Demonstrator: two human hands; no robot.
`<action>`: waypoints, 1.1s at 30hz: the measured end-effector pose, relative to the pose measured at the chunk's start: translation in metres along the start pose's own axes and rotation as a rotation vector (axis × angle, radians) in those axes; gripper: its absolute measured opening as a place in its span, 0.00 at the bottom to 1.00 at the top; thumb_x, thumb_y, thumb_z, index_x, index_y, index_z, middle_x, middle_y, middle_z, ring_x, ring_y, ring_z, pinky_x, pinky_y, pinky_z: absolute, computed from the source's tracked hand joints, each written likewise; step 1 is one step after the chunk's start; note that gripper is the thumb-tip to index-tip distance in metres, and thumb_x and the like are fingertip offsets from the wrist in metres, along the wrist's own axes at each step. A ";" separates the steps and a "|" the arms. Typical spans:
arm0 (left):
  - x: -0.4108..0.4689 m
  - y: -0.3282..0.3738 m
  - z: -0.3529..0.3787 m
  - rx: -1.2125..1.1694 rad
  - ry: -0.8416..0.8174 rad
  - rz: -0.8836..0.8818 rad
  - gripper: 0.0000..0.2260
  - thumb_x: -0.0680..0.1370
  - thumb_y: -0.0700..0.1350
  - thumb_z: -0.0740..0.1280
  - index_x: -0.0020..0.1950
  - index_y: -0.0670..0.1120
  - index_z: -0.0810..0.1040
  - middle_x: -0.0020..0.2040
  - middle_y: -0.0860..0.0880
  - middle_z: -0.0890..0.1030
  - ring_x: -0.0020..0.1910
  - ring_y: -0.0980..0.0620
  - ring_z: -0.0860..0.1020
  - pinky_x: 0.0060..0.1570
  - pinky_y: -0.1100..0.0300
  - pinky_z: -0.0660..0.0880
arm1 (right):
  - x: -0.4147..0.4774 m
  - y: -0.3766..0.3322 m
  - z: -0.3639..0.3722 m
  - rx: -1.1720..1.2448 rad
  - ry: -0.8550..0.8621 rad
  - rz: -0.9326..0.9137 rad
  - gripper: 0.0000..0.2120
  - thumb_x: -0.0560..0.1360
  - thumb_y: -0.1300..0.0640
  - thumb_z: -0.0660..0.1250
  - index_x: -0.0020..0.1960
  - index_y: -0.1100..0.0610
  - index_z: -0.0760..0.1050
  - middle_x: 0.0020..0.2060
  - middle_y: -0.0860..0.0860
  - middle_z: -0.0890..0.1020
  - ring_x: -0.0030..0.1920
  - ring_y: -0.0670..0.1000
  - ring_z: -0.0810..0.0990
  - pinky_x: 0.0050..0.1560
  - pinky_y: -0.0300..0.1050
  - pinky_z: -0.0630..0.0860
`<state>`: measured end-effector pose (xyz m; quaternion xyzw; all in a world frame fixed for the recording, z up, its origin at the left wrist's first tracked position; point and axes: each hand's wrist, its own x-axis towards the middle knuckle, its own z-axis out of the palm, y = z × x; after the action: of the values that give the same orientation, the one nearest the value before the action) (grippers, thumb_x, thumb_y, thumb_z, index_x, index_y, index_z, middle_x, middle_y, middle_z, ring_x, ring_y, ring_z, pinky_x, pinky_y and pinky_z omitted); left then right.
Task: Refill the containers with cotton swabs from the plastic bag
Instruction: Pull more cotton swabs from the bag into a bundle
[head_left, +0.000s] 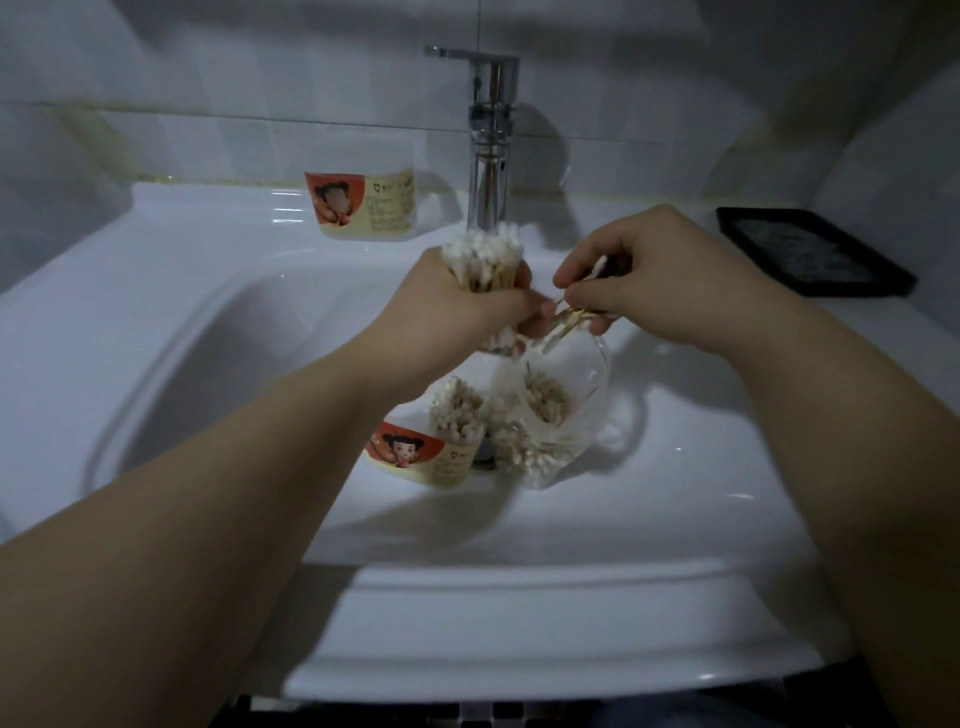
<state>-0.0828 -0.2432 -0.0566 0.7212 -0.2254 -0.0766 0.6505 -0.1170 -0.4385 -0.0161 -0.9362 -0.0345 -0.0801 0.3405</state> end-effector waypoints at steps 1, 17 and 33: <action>-0.001 -0.001 0.000 0.152 -0.012 -0.029 0.06 0.74 0.34 0.75 0.41 0.43 0.79 0.41 0.42 0.86 0.43 0.46 0.86 0.45 0.49 0.84 | 0.000 0.000 -0.001 0.000 0.001 0.001 0.06 0.76 0.61 0.74 0.46 0.49 0.85 0.32 0.47 0.85 0.33 0.45 0.86 0.38 0.42 0.77; 0.001 -0.017 0.002 0.173 -0.075 -0.064 0.05 0.76 0.36 0.73 0.46 0.46 0.83 0.43 0.47 0.86 0.45 0.50 0.85 0.47 0.55 0.78 | 0.002 0.004 -0.001 0.208 -0.039 -0.014 0.06 0.75 0.64 0.75 0.47 0.54 0.85 0.37 0.57 0.86 0.36 0.52 0.87 0.41 0.38 0.82; 0.010 -0.023 -0.001 0.221 0.185 -0.069 0.07 0.78 0.44 0.72 0.44 0.41 0.83 0.37 0.48 0.85 0.35 0.57 0.81 0.38 0.63 0.77 | 0.003 0.007 -0.003 0.119 -0.009 0.007 0.08 0.74 0.65 0.75 0.45 0.52 0.85 0.36 0.54 0.86 0.34 0.50 0.87 0.41 0.35 0.81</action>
<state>-0.0678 -0.2454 -0.0773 0.7998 -0.1467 -0.0066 0.5820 -0.1137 -0.4460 -0.0178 -0.9147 -0.0375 -0.0725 0.3957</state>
